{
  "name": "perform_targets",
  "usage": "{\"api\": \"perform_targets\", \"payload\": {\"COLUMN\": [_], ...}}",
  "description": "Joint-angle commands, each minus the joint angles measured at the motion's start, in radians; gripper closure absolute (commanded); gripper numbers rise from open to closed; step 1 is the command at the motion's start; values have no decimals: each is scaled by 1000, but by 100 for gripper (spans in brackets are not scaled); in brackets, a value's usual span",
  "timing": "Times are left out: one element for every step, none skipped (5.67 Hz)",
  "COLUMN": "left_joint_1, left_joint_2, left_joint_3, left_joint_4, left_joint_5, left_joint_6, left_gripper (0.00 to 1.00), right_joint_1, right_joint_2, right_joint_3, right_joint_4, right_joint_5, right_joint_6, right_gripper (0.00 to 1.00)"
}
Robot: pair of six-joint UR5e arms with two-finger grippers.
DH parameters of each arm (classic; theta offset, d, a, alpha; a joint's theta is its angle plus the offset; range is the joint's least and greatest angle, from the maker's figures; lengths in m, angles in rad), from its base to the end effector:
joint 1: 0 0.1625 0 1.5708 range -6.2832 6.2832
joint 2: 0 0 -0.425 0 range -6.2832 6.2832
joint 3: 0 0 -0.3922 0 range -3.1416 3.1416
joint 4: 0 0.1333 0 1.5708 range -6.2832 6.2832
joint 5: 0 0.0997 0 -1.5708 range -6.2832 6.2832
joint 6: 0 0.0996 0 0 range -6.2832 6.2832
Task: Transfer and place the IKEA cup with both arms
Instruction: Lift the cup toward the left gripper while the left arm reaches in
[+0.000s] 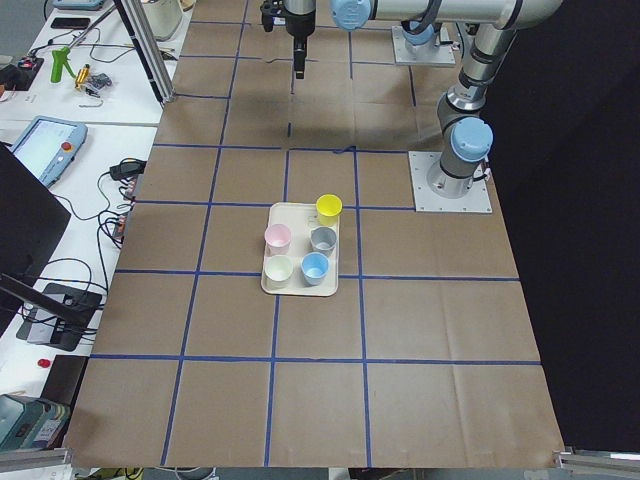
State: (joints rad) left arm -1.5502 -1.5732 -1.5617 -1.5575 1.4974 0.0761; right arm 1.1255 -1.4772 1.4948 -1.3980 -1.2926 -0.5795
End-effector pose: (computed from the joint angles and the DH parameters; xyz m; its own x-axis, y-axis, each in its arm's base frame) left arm -0.1304 -0.4977 0.4928 -0.9958 0.0570 0.0716 0.0553 0.9981 -0.0255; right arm -0.0754 -0.5309 0.4658 -0.9390 -0.0995 -0.3293 -0.1091 0.9940 0.0107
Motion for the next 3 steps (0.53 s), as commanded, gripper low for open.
{"api": "perform_targets", "payload": {"left_joint_1": [66,123,151], "left_joint_2": [7,9,10], "left_joint_3": [6,6,-3], "left_joint_4": [-15,-73,-100], "left_joint_5": [-172,-332,-445], "left_joint_6": [103,105,111], "left_gripper": [2,2,1], "right_joint_1": [11,73,145], "right_joint_2": [5,-1,-3], "right_joint_3": [18,65,123], "right_joint_4": [280,339,440], "right_joint_5": [337,483,673], "right_joint_6": [-11,-5,0], "right_gripper": [50,50,50]}}
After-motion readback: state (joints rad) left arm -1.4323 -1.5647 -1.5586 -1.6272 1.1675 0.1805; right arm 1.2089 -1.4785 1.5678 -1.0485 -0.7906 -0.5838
